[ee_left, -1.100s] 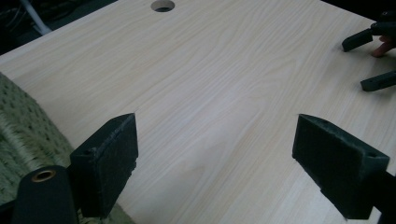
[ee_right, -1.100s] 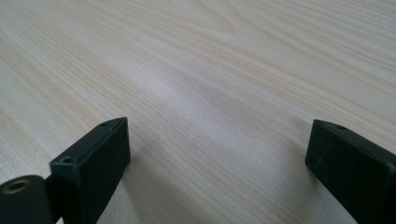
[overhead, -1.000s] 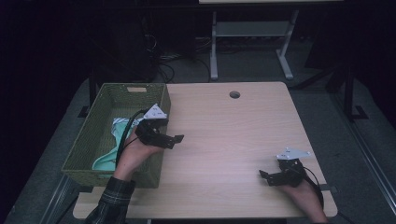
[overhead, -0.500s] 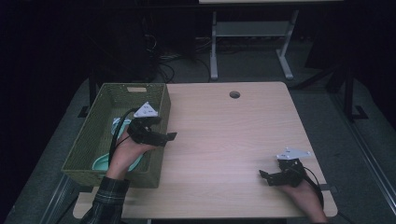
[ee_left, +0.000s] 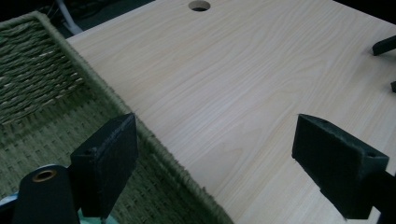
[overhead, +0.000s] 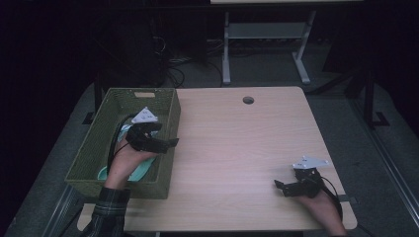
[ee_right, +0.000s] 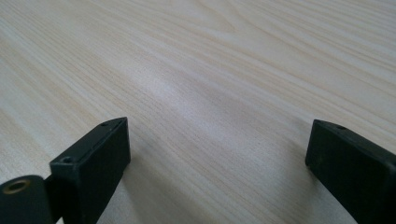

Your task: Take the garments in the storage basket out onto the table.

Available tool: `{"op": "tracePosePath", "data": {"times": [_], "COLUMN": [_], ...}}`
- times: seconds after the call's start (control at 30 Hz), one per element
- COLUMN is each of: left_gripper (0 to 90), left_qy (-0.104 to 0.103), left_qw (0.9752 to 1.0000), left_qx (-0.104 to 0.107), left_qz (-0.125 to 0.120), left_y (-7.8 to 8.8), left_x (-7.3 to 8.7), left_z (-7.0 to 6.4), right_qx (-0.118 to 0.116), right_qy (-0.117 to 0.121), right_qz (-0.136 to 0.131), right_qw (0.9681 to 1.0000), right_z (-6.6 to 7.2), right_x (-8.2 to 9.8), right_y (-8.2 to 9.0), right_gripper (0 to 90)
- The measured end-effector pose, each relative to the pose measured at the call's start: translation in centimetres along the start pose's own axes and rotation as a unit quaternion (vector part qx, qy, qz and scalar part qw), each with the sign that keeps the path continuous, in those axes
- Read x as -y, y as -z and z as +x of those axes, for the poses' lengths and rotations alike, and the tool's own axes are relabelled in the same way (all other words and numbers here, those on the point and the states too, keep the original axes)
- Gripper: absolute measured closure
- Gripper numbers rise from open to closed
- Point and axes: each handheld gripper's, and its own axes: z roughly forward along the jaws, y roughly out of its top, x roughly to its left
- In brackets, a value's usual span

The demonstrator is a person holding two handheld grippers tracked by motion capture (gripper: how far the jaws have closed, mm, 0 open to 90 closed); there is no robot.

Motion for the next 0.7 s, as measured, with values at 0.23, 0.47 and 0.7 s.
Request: {"op": "tracePosePath", "data": {"times": [0.23, 0.47, 0.7], "left_gripper": [13.7, 13.7, 13.7], "left_qy": [0.012, 0.020, 0.024], "left_qw": [0.9999, 0.9995, 0.9992], "left_qx": [-0.011, -0.026, -0.033], "left_qz": [-0.001, -0.001, -0.003], "left_y": [0.8, 1.5, 1.5], "left_x": [0.6, 1.3, 1.9], "left_z": [1.0, 2.3, 3.2], "right_qx": [0.000, 0.000, 0.000], "right_qy": [0.000, 0.000, 0.000], "right_qz": [0.000, 0.000, 0.000], "right_qw": [1.0000, 1.0000, 1.0000], "right_z": [0.0, 0.0, 0.0], "right_x": [0.0, 0.0, 0.0], "right_y": [0.0, 0.0, 0.0], "right_gripper": [6.0, 6.0, 6.1]}}
